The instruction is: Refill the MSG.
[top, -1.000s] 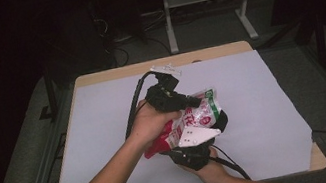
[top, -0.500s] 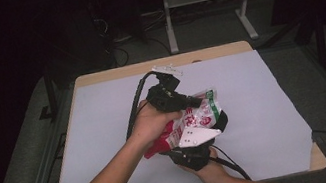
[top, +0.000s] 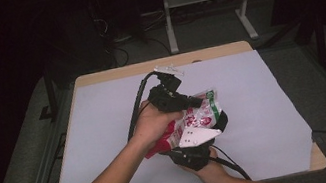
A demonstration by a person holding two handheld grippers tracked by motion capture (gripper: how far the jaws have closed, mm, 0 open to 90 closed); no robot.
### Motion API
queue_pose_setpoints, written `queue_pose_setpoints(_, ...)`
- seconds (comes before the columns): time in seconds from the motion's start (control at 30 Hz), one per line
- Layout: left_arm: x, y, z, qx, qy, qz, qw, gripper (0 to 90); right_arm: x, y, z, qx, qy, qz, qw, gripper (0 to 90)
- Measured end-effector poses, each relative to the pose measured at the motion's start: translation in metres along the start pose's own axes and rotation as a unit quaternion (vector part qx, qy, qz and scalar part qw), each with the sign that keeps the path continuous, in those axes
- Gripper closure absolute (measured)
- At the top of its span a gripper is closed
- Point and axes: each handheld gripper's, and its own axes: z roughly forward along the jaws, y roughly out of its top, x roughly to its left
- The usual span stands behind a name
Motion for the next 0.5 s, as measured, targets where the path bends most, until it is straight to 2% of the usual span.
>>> queue_pose_setpoints(0.5,-0.0005,0.0003,-0.0015,-0.003,0.002,-0.003,1.0000,90.0,0.0006,0.0012,0.0004,-0.008,0.004,0.004,1.0000,90.0)
